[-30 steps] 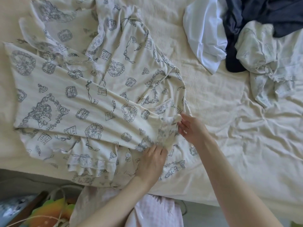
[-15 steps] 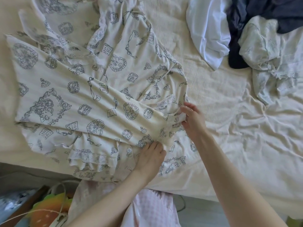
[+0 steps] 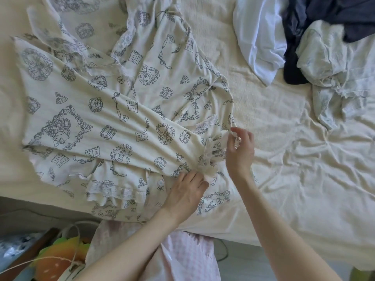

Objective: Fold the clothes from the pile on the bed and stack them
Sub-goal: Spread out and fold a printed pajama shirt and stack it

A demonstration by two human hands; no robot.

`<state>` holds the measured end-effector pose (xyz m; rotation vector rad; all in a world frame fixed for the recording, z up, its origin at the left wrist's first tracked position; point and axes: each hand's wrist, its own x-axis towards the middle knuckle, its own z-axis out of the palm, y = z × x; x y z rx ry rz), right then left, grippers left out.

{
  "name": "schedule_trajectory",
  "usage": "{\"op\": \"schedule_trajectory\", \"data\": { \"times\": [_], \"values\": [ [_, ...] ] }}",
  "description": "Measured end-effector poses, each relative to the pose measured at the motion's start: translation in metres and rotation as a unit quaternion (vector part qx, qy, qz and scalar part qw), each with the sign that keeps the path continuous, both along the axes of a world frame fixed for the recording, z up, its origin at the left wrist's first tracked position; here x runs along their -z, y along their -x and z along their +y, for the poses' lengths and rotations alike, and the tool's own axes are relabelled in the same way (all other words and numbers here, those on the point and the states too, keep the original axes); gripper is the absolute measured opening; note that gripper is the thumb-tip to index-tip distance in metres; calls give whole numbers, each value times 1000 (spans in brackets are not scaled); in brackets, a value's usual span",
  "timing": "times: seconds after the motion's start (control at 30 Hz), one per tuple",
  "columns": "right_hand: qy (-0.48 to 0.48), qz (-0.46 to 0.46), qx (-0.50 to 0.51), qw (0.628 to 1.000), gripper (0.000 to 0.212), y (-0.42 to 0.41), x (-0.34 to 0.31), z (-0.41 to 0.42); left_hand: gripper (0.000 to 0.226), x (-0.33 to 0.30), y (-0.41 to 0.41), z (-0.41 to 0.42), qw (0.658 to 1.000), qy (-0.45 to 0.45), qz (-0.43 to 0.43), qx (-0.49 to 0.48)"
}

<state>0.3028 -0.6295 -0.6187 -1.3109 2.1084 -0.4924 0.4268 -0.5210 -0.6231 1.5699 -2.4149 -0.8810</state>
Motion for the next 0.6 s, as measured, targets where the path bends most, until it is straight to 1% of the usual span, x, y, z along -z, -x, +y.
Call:
{"op": "schedule_trajectory", "data": {
  "times": [0.03,0.07,0.1,0.17,0.2,0.23,0.3,0.37,0.43,0.5,0.6],
  "values": [
    [53,31,-70,996,18,-4,-1,5,24,0,-2,-1,1000,19,1,-13],
    [88,54,-127,987,17,-7,0,10,26,2,-6,-2,999,26,-10,-24],
    [108,72,-168,977,16,-9,1,16,35,4,-10,-3,999,13,-38,-30],
    [119,102,-234,960,17,-14,3,30,59,6,-20,-6,990,-64,-123,-26],
    [112,118,-276,947,19,-15,6,38,67,8,-26,-4,982,-93,-162,-11],
    [93,135,-322,933,23,-14,10,46,70,14,-31,-1,976,-113,-188,4],
    [7,165,-393,904,37,-9,16,59,65,22,-37,3,970,-132,-203,24],
    [-96,206,-427,875,50,8,20,58,64,25,-38,5,971,-141,-190,25],
    [-149,248,-439,851,58,28,24,51,63,23,-37,6,974,-134,-178,25],
    [-156,252,-432,852,62,41,22,45,61,20,-39,14,980,-121,-160,14],
    [-122,241,-424,864,62,39,12,53,62,12,-46,38,982,-100,-157,-1]
  ]
}}
